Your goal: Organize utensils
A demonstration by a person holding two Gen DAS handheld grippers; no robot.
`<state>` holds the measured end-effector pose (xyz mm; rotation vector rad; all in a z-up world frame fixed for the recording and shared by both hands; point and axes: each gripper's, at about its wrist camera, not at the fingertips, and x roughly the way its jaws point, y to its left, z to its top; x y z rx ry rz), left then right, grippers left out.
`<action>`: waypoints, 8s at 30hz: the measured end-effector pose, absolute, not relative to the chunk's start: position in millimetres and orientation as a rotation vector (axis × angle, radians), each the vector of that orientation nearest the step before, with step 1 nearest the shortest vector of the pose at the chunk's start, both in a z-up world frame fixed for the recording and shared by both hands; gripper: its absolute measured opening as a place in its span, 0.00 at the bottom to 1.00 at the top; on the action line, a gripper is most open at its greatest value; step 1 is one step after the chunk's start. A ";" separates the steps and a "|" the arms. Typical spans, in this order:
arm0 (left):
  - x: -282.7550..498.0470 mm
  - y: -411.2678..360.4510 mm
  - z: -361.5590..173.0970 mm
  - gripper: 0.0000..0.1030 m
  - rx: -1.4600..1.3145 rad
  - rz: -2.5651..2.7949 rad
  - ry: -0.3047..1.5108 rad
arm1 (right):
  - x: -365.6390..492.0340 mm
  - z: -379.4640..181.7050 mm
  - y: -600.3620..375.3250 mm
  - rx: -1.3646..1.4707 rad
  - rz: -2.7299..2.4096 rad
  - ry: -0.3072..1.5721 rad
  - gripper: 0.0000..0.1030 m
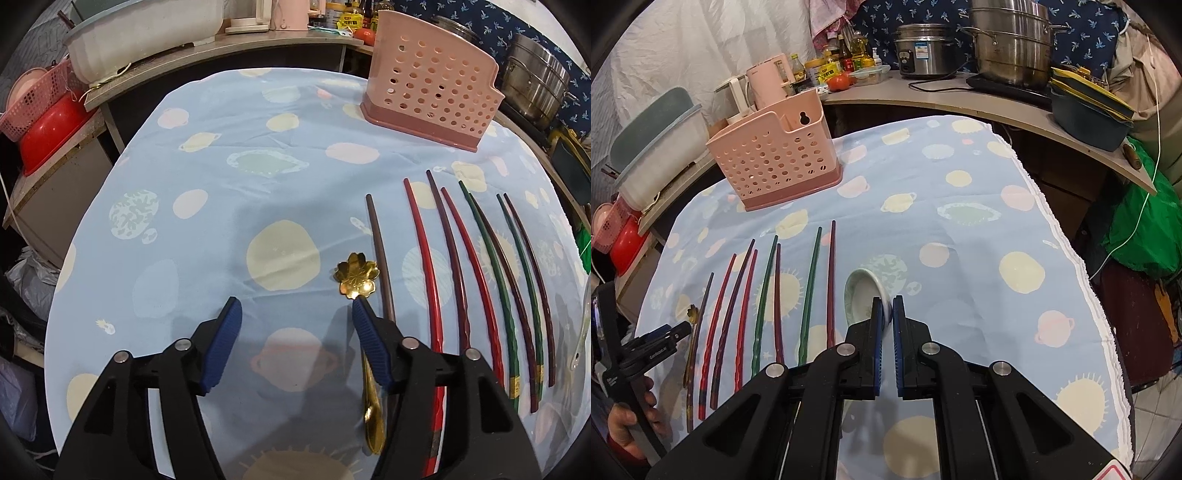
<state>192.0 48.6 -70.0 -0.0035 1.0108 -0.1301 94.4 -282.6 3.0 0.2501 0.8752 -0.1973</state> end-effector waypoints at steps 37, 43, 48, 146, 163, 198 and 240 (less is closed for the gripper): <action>198.2 24.8 -64.4 0.05 -0.019 -0.281 0.987 | 103.6 -6.9 -279.5 0.247 -0.185 0.898 0.06; 192.0 26.2 -56.0 0.02 -0.013 -0.289 0.970 | 100.4 -6.2 -278.1 0.251 -0.180 0.895 0.06; 188.5 24.1 -53.5 0.01 0.000 -0.296 0.965 | 97.2 -5.3 -277.2 0.251 -0.176 0.890 0.06; 280.0 -27.6 171.5 0.26 -0.088 -0.340 0.621 | 239.8 147.7 -245.0 0.000 -0.050 0.547 0.06; 393.5 -68.9 178.7 0.26 -0.095 -0.325 0.534 | 351.2 131.9 -251.5 -0.052 -0.062 0.467 0.06; 334.2 -32.1 116.1 0.55 -0.073 -0.192 0.647 | 274.9 105.8 -251.5 0.048 -0.010 0.549 0.43; 131.3 8.1 -21.5 0.55 -0.012 -0.153 0.929 | 78.3 -10.8 -247.5 0.215 -0.085 0.869 0.45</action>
